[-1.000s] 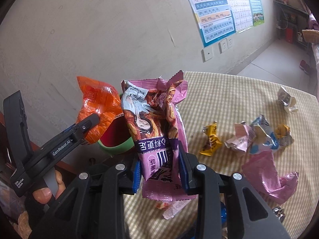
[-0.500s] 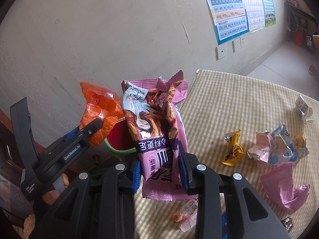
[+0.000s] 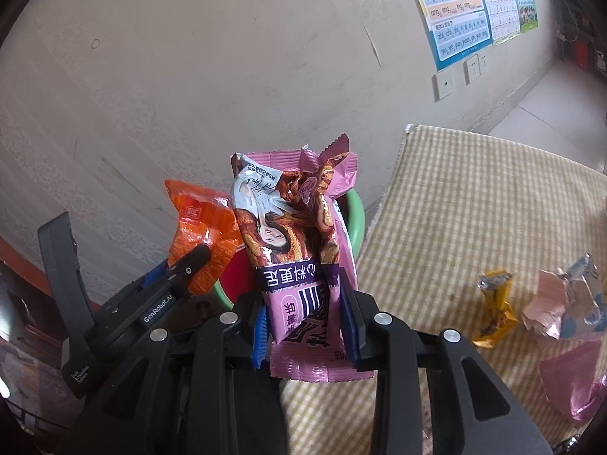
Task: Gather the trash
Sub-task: 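Drop the orange bag into the red bin with the left tool while the right tool drops the pink wrapper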
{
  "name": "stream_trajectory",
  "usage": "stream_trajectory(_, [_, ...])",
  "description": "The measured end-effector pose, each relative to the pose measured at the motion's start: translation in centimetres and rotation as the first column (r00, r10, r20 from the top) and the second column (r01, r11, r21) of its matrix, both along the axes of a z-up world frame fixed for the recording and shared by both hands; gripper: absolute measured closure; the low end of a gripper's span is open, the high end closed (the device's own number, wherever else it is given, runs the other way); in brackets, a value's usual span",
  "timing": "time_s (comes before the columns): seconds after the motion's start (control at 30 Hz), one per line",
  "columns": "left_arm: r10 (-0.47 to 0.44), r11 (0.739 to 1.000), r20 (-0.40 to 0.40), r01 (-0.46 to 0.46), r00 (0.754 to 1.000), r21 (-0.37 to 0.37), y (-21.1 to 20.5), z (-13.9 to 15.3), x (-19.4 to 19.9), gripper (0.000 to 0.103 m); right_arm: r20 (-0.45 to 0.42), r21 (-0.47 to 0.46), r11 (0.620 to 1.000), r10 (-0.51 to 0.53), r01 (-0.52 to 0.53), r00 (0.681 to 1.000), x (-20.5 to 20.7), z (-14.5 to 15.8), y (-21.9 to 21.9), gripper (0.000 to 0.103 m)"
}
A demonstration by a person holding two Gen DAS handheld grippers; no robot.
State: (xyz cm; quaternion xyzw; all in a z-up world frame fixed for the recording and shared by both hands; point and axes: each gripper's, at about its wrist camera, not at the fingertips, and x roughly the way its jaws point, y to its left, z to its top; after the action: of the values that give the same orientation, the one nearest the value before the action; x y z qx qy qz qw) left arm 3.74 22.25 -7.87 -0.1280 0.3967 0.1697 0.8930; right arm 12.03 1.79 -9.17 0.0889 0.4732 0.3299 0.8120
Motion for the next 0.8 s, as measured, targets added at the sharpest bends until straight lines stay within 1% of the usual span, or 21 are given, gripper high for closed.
stream_trajectory(0.17, [0.009, 1.0, -0.029, -0.009, 1.0, -0.021, 1.9, -0.5, 1.5, 0.055, -0.027, -0.013, 1.0, 0.009, -0.01, 1.0, 2.0, -1.2, 2.4, 0.072])
stream_trajectory(0.3, [0.011, 0.999, -0.046, -0.012, 0.999, -0.033, 2.7, -1.5, 1.9, 0.055, -0.067, -0.022, 1.0, 0.014, -0.015, 0.998, 3.6, -2.3, 3.9, 0.072])
stream_trajectory(0.4, [0.016, 0.999, -0.06, -0.019, 0.998, -0.04, 2.9, -2.1, 2.3, 0.055, -0.077, -0.025, 1.0, 0.011, -0.013, 0.997, 4.3, -2.7, 4.5, 0.072])
stream_trajectory(0.5, [0.032, 0.998, -0.07, -0.035, 0.997, -0.045, 3.2, -2.7, 2.6, 0.055, -0.081, -0.01, 1.0, 0.014, -0.015, 0.997, 4.7, -3.0, 5.0, 0.069])
stream_trajectory(0.53, [0.04, 0.998, -0.072, -0.043, 0.997, -0.045, 3.4, -2.9, 2.6, 0.053, -0.083, -0.001, 1.0, 0.012, -0.012, 0.996, 4.7, -3.0, 5.1, 0.068])
stream_trajectory(0.57, [0.05, 0.998, -0.07, -0.053, 0.996, -0.046, 3.5, -3.0, 2.8, 0.052, -0.09, 0.017, 1.0, 0.012, -0.01, 0.996, 4.8, -3.1, 5.1, 0.063])
stream_trajectory(0.6, [0.067, 0.996, -0.061, -0.07, 0.996, -0.046, 3.6, -3.0, 2.8, 0.045, -0.098, 0.031, 0.999, 0.012, -0.009, 0.995, 4.9, -3.3, 5.1, 0.059])
stream_trajectory(0.63, [0.08, 0.996, -0.054, -0.083, 0.995, -0.046, 3.7, -3.1, 2.8, 0.034, -0.104, 0.038, 0.999, 0.01, -0.006, 0.995, 4.9, -3.3, 5.1, 0.051])
stream_trajectory(0.67, [0.08, 0.995, -0.047, -0.083, 0.996, -0.05, 3.7, -3.1, 2.7, 0.031, -0.1, 0.042, 0.999, 0.005, 0.0, 0.995, 4.8, -3.2, 5.0, 0.047])
stream_trajectory(0.8, [0.054, 0.998, -0.055, -0.056, 0.997, -0.026, 3.0, -3.4, 2.4, 0.027, -0.096, 0.053, 0.999, -0.007, 0.012, 0.995, 4.3, -2.7, 4.0, 0.046])
